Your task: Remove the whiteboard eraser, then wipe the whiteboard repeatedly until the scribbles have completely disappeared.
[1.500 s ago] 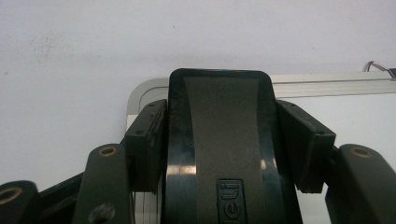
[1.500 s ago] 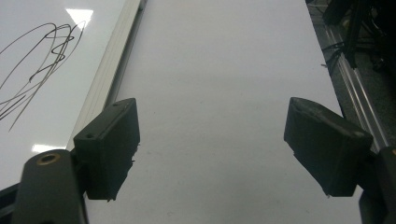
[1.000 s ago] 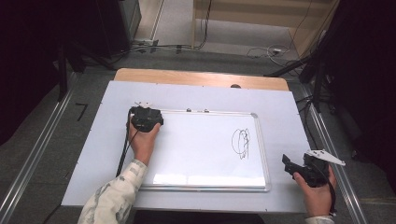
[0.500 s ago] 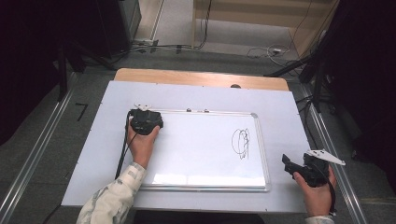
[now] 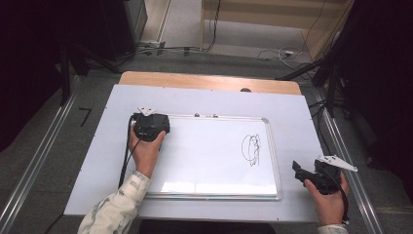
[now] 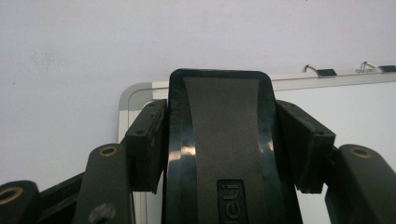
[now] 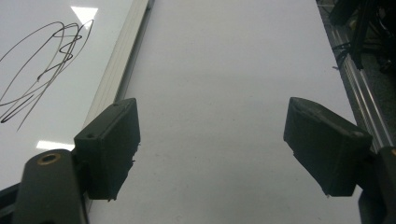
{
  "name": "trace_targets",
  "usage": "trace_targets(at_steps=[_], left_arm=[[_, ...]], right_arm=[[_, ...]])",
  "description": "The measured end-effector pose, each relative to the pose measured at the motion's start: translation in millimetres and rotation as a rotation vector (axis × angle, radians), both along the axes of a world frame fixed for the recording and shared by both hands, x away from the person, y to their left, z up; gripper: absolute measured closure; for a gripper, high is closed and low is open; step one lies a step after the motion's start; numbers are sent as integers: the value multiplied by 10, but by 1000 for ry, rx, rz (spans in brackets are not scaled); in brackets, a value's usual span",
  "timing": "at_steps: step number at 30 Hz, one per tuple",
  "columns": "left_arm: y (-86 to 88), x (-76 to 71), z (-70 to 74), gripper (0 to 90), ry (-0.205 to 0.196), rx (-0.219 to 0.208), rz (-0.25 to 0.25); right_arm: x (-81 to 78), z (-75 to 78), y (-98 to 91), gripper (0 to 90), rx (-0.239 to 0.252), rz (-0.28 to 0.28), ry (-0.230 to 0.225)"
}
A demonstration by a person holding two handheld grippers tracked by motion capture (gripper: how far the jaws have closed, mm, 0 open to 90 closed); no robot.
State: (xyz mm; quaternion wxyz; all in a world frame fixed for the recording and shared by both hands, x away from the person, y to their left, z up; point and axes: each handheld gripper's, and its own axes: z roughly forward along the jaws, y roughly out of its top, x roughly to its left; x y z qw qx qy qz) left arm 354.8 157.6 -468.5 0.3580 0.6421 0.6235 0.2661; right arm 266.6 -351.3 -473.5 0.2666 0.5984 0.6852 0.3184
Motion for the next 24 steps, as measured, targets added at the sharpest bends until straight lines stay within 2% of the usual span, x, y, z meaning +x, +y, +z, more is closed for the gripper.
trace_targets(at_steps=[8, 16, 24], left_arm=[[-30, -27, 32, 401, -8, -9, -7], [-104, -61, 64, 401, -9, -12, -44], [-254, -92, 106, 401, -17, -29, -87]], right_arm=[[8, -6, 12, 174, 1, 7, 3], [8, -2, 13, 174, -1, 10, -1], [7, 3, 16, 174, 2, 10, -1]])
